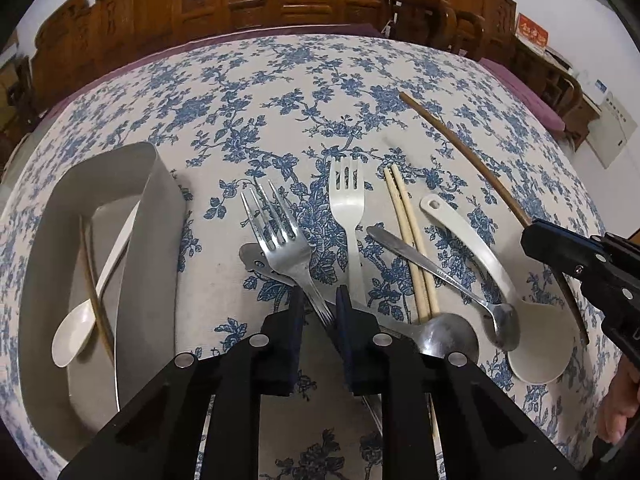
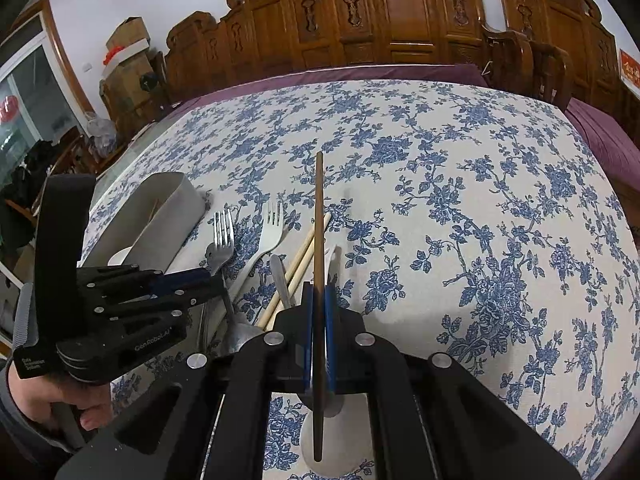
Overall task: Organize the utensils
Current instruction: 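Grasp a steel fork from the pile with the left tool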
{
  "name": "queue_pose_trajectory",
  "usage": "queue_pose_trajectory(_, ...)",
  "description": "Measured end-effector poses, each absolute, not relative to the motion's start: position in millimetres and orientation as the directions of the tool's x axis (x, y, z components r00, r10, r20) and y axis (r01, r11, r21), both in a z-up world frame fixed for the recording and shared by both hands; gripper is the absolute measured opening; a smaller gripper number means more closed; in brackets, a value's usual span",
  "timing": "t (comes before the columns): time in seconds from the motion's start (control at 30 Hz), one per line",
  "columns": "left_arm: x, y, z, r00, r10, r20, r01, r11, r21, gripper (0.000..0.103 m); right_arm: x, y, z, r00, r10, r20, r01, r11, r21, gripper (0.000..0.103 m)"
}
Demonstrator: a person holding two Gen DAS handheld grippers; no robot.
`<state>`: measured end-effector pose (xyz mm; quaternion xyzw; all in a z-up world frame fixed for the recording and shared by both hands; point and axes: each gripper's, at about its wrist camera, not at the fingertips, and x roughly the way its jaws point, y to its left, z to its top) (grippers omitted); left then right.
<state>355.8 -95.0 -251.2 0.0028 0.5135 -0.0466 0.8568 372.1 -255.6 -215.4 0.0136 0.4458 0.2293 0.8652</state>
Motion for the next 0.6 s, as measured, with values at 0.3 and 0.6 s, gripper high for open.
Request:
queue_pose_trajectory(0.3,347,-95,-255,0.436,-0.054,-0.898,0.083,0.996,-0.020,0.021,371,-255,-215,0.498,0.408,-0.765,-0.388,0.894,0.224,0.006)
queue_pose_trajectory(0.6,345,-89,-257,0.440,-0.062,-0.896,0.080,0.996,-0.030,0.006,371,-255,-215,0.496,0.408,-0.766,-0.387,0.894,0.225,0.006)
